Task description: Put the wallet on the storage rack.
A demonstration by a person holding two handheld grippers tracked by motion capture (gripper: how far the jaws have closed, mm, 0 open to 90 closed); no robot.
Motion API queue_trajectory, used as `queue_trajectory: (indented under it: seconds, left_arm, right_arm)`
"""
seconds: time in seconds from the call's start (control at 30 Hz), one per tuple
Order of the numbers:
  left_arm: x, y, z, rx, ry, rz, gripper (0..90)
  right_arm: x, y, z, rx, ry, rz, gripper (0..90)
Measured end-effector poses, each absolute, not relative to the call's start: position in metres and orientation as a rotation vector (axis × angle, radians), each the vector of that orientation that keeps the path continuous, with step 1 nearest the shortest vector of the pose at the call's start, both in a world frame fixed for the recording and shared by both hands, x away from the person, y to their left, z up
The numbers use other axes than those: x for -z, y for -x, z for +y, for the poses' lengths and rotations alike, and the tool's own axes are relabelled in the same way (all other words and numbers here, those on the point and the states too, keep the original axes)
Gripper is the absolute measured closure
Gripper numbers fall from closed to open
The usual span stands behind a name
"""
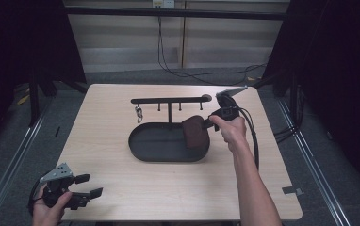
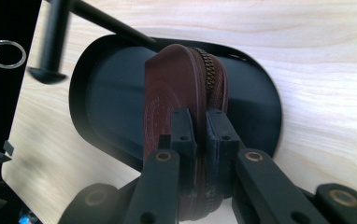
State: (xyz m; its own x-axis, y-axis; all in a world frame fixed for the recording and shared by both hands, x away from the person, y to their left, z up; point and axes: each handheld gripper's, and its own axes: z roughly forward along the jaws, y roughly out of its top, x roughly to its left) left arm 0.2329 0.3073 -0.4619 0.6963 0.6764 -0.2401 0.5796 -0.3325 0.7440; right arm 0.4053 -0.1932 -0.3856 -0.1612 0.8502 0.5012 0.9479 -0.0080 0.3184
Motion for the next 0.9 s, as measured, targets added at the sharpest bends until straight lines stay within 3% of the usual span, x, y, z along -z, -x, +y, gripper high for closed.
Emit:
queue_trajectory:
  seconds: [0.9]
  left_arm:
    - [0.462,-0.234,0.305,-0.137,-2.049,0.938,19.1]
  right_arm:
    - [0.444,-0.408,-0.19,0.953,1.939,-1.992,82.2]
